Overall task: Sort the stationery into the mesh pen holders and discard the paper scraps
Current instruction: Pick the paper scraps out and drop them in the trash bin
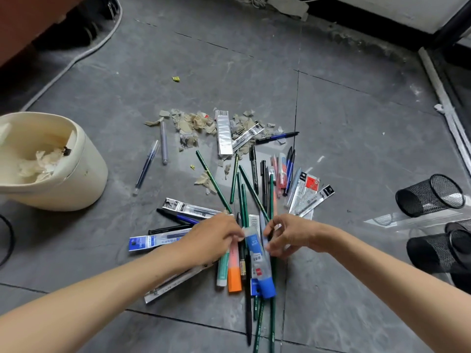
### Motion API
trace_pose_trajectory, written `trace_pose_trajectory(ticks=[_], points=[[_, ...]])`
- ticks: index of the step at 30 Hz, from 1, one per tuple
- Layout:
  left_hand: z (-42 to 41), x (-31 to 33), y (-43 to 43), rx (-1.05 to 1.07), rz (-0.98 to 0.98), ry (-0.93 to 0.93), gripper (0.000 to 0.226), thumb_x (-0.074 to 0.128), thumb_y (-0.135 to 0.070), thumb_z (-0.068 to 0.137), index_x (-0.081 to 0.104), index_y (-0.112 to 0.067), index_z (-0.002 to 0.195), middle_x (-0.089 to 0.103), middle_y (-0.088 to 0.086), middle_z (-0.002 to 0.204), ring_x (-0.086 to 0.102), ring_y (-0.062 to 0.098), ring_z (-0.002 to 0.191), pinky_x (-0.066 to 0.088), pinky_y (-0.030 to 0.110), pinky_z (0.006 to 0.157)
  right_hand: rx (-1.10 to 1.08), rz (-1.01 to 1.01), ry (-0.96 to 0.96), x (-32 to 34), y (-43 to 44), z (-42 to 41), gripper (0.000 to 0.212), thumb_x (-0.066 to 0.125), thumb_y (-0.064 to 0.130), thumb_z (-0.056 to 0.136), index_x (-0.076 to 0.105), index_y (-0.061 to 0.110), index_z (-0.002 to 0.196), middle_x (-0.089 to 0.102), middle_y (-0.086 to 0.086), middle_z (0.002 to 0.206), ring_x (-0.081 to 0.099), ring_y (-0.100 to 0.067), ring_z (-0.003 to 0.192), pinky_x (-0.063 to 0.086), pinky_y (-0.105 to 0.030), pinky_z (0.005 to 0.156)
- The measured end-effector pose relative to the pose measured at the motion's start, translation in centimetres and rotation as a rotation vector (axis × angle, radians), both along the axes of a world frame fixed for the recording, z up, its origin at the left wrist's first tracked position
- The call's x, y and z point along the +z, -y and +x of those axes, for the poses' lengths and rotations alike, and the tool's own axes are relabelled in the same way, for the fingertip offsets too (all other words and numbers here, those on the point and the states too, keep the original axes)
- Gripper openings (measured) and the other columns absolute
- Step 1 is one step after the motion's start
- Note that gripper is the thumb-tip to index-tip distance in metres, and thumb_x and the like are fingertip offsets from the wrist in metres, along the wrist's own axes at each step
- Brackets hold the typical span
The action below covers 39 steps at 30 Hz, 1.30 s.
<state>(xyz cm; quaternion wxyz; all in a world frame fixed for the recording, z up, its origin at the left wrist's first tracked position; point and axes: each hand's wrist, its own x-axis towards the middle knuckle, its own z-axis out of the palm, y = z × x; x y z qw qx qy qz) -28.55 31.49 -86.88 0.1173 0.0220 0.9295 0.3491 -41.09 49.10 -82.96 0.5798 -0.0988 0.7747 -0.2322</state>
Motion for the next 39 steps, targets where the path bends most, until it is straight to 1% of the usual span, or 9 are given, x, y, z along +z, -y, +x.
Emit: trace_pose_trajectory(ticks=[2, 5, 11, 16, 23, 29, 31, 35, 39], points=[[-0.4, 0.4, 1.0, 0.228, 0.051, -0.052, 0.024, 0.049, -0.013, 0.091, 0.067, -0.019, 0.105, 0.059, -0.006, 0.102, 0.051, 0.01, 0.096, 0.044, 0.032, 0.088, 0.043, -0.032, -0.158, 0.3, 0.9, 0.2, 0.017, 0.07, 0.012, 0.084, 0.057, 0.008, 0.094, 0.065, -0.008, 0.077, 0.063, -0.017, 0.067, 0.055, -0.03, 0.066], [-1.1, 0.1, 3.4, 0.487, -0.12, -0.107, 0.019, 0.052, -0.016, 0.091, 0.063, -0.017, 0.106, 0.049, -0.006, 0.1, 0.045, 0.01, 0.096, 0.039, 0.026, 0.081, 0.064, -0.116, -0.357, 0.8, 2.7, 0.5, 0.009, 0.065, 0.015, 0.087, 0.058, 0.009, 0.083, 0.06, -0.002, 0.071, 0.056, -0.008, 0.058, 0.047, -0.017, 0.052], [0.1, -1.0, 5.7, 0.34, -0.225, 0.075, 0.016, 0.059, -0.032, 0.088, 0.059, -0.021, 0.1, 0.048, -0.003, 0.098, 0.048, 0.019, 0.102, 0.04, 0.032, 0.086, 0.268, -0.161, -0.587, 0.5, 6.9, 1.1, 0.005, 0.066, 0.012, 0.086, 0.061, 0.012, 0.084, 0.054, 0.009, 0.077, 0.054, -0.007, 0.072, 0.051, -0.022, 0.071], [1.4, -0.4, 5.8, 0.33, -0.138, 0.124, 0.006, 0.059, -0.024, 0.089, 0.058, -0.021, 0.094, 0.048, -0.006, 0.091, 0.053, 0.018, 0.095, 0.04, 0.03, 0.078, 0.639, 0.006, -0.572, 0.0, 8.3, 2.3, 0.031, 0.073, 0.027, 0.079, 0.056, 0.019, 0.104, 0.056, 0.007, 0.092, 0.057, -0.012, 0.085, 0.052, -0.028, 0.076], [0.2, -0.2, 5.9, 0.307, -0.068, 0.191, 0.007, 0.064, -0.024, 0.086, 0.063, -0.018, 0.09, 0.061, -0.001, 0.088, 0.059, 0.017, 0.086, 0.043, 0.027, 0.073, 0.794, 0.077, -0.672, -0.2, 6.7, 1.8, 0.042, 0.076, 0.027, 0.075, 0.054, 0.022, 0.111, 0.058, 0.006, 0.098, 0.052, -0.013, 0.088, 0.042, -0.025, 0.067], [-2.4, -0.5, 3.6, 0.299, -0.053, 0.087, 0.018, 0.061, -0.027, 0.088, 0.057, -0.022, 0.105, 0.055, -0.006, 0.091, 0.057, 0.019, 0.091, 0.044, 0.032, 0.076, 0.68, -0.033, -0.671, -0.7, 5.8, 1.9, 0.024, 0.06, -0.001, 0.082, 0.058, 0.022, 0.09, 0.051, 0.011, 0.081, 0.053, -0.011, 0.081, 0.046, -0.021, 0.063], [-3.1, -0.7, 3.4, 0.257, -0.131, 0.087, 0.015, 0.056, -0.023, 0.09, 0.055, -0.024, 0.105, 0.059, -0.003, 0.101, 0.057, 0.02, 0.097, 0.042, 0.031, 0.075, 0.482, -0.069, -0.623, -0.7, 5.5, 1.4, 0.023, 0.06, -0.001, 0.079, 0.06, 0.021, 0.084, 0.054, 0.009, 0.077, 0.055, -0.011, 0.076, 0.051, -0.024, 0.064], [-3.7, -0.5, 3.5, 0.149, -0.174, 0.17, 0.01, 0.056, -0.019, 0.088, 0.053, -0.023, 0.096, 0.06, -0.002, 0.099, 0.056, 0.021, 0.093, 0.044, 0.033, 0.073, 0.108, -0.144, -0.454, 0.3, 5.3, -0.2, 0.02, 0.063, -0.001, 0.082, 0.066, 0.012, 0.098, 0.054, 0.007, 0.076, 0.051, -0.003, 0.064, 0.038, -0.009, 0.048], [-3.3, -0.4, 3.5, 0.084, -0.194, 0.163, 0.008, 0.051, -0.013, 0.088, 0.051, -0.02, 0.084, 0.056, -0.001, 0.092, 0.055, 0.021, 0.086, 0.047, 0.035, 0.072, -0.079, -0.182, -0.39, 0.3, 5.5, -1.5, 0.009, 0.068, 0.003, 0.082, 0.071, 0.007, 0.089, 0.068, -0.003, 0.092, 0.063, -0.013, 0.081, 0.049, -0.016, 0.066]])
